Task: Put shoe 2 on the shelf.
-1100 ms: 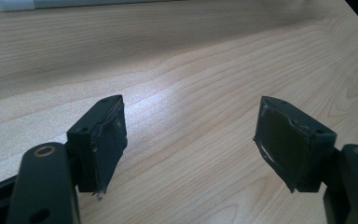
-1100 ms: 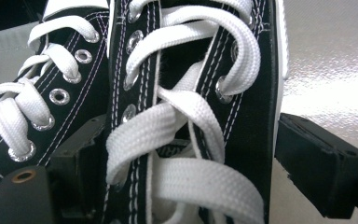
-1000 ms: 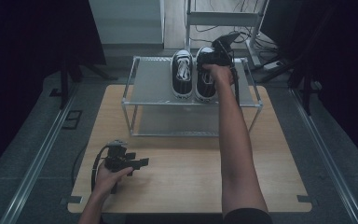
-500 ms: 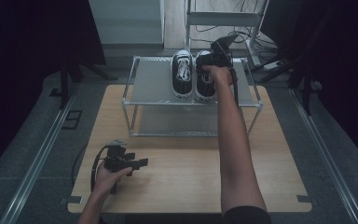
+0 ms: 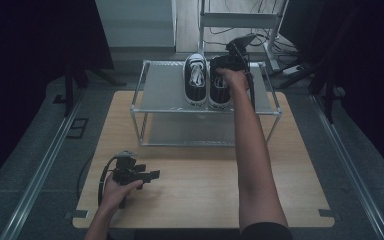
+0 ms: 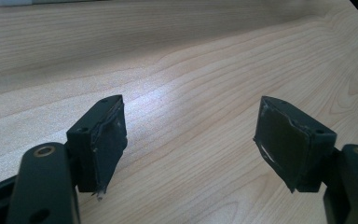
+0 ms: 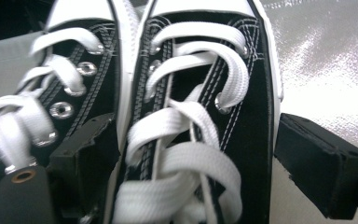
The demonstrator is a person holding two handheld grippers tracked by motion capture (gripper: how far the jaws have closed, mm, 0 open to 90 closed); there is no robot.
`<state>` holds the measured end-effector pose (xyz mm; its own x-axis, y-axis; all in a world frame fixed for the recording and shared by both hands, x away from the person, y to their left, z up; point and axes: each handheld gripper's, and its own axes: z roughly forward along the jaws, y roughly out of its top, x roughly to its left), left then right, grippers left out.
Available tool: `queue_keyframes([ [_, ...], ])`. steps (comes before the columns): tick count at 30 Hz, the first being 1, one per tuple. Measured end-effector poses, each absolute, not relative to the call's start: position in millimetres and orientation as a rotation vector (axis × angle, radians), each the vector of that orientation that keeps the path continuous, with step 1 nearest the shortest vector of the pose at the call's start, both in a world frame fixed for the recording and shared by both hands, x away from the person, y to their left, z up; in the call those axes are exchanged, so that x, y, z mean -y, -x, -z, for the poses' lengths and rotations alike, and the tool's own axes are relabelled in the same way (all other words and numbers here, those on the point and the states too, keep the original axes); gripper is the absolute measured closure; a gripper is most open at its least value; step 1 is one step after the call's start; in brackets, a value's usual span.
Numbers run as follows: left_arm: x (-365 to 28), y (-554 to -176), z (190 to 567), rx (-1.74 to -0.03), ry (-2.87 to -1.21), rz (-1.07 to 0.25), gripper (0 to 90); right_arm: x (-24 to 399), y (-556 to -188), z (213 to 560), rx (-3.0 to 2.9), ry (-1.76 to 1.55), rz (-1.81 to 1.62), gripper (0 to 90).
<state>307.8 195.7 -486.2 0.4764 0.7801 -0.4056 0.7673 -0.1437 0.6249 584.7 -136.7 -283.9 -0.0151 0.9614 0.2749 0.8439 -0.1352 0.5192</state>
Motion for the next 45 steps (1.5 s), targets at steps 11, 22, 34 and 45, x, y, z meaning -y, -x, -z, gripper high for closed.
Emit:
queue_keyframes([
  [11,-197,-306,485,-1.293,-1.896,-0.023,25.2,143,-551,266,-1.992,-1.891,-1.014,18.1],
  [22,-197,-304,485,-1.300,-1.900,-0.029,25.1,161,-515,263,-2.071,-1.771,-1.149,21.8],
  [34,-192,-304,486,-1.299,-1.914,-0.034,25.1,185,-467,267,-2.124,-1.625,-1.319,23.9],
  [45,-191,-304,486,-1.297,-1.923,-0.033,25.1,201,-431,281,-2.172,-1.529,-1.391,27.2],
])
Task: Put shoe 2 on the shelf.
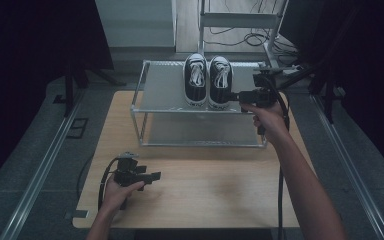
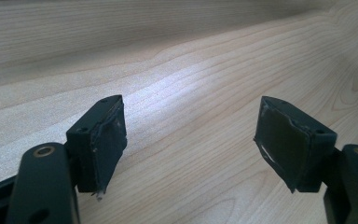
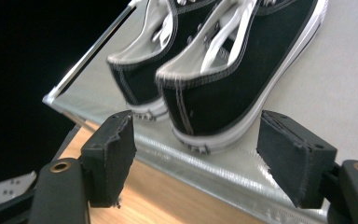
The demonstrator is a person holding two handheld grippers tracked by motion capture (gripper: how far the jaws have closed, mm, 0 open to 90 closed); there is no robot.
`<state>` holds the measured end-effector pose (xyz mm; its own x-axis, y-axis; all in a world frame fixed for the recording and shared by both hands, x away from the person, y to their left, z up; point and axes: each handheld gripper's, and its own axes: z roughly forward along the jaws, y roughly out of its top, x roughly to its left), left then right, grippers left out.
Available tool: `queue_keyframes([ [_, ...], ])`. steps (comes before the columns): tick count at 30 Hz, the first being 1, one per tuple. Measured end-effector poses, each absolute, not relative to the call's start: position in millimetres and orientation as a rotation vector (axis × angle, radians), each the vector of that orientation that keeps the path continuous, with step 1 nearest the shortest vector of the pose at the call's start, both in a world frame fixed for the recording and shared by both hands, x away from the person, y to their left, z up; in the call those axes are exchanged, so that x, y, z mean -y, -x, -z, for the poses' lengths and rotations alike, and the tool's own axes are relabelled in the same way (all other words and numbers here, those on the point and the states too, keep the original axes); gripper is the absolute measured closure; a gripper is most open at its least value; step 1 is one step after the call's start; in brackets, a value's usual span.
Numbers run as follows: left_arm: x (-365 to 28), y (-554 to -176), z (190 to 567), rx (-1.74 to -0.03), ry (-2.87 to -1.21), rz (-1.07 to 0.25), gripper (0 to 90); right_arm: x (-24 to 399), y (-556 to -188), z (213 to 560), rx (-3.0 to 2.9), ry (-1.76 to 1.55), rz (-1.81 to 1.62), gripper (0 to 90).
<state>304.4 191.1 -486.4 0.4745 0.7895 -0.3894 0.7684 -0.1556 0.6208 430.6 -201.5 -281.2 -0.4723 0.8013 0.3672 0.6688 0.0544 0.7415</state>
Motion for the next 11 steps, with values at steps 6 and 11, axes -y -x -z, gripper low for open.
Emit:
queue_keyframes([
  [6,-190.8,-304.6,486.6,-1.298,-1.923,-0.036,25.1,205.1,-422.8,289.8,-2.200,-1.508,-1.407,29.5],
  [11,-190.2,-304.9,486.5,-1.297,-1.923,-0.039,25.2,206.0,-421.3,289.6,-2.198,-1.494,-1.414,29.9],
])
